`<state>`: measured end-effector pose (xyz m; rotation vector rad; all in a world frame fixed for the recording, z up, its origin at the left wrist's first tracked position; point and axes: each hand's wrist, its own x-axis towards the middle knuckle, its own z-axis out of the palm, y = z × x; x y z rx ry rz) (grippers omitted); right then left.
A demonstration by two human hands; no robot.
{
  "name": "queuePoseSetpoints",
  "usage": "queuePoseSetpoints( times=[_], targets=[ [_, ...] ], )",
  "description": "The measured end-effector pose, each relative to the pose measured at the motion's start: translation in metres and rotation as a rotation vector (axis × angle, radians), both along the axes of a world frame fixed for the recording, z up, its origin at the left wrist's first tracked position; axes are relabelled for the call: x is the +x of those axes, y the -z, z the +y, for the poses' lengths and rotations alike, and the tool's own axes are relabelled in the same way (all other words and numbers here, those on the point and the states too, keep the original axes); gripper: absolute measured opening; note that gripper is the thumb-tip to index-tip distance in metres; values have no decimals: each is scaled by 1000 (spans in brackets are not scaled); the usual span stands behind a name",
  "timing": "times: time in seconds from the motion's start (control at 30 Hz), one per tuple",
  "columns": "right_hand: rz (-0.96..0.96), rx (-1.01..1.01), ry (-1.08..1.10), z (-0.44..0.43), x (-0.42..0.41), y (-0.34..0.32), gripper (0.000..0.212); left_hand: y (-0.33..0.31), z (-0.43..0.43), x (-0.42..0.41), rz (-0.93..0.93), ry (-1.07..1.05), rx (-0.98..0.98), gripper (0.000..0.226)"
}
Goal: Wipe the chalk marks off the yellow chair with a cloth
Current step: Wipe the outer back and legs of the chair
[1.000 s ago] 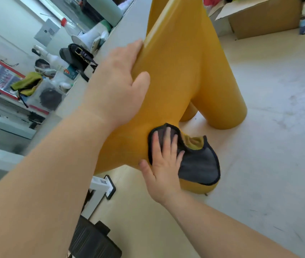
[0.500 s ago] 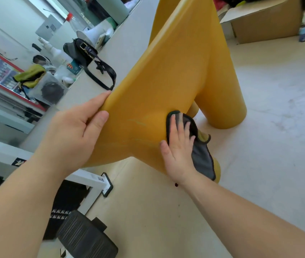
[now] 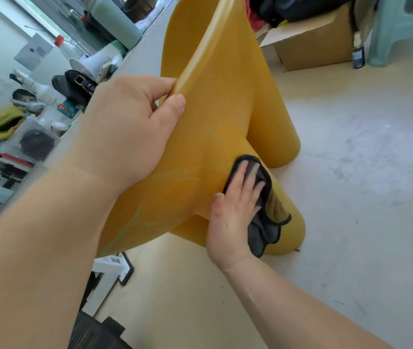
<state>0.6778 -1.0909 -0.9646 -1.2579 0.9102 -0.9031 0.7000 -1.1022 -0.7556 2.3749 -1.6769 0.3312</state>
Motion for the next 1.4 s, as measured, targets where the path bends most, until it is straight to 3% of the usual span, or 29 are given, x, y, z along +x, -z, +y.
queuePoseSetpoints(
  times=[0.1, 0.23, 0.37, 0.5, 0.73, 0.87, 0.97, 1.03, 1.13, 1.3, 1.4],
  targets=[
    [-117, -269, 17, -4, -2, -27, 81, 4, -1, -6, -21, -8, -9, 28],
    [-41, -364, 98, -34, 2, 3, 81, -1, 6, -4, 35, -62, 41, 36],
    [101, -90, 119, -27, 1, 54, 95, -7, 21, -1, 85, -64, 115, 43],
    [75, 72, 94, -24, 0, 31, 93, -3, 31, -1, 89, -49, 93, 42],
    [-228, -266, 0, -26, -4, -68, 101, 4, 30, -1, 39, -1, 27, 42],
    [-62, -387, 85, -42, 1, -35, 97, 4, 33, 0, 57, -22, 25, 41],
    [67, -248, 93, -48, 2, -10, 95, 3, 34, -2, 66, -49, 43, 40],
    [125, -7, 65, -61, -3, -2, 81, 2, 34, -4, 78, -67, 63, 41],
    [87, 238, 24, -67, -10, -15, 76, 3, 34, -5, 60, -84, 78, 42],
    [-265, -209, -15, 9, -9, -84, 103, 7, 36, -5, 28, -65, 38, 42],
    [-211, -326, 51, -3, 0, -55, 92, 7, 36, -3, 1, -68, 21, 42]
  ],
)
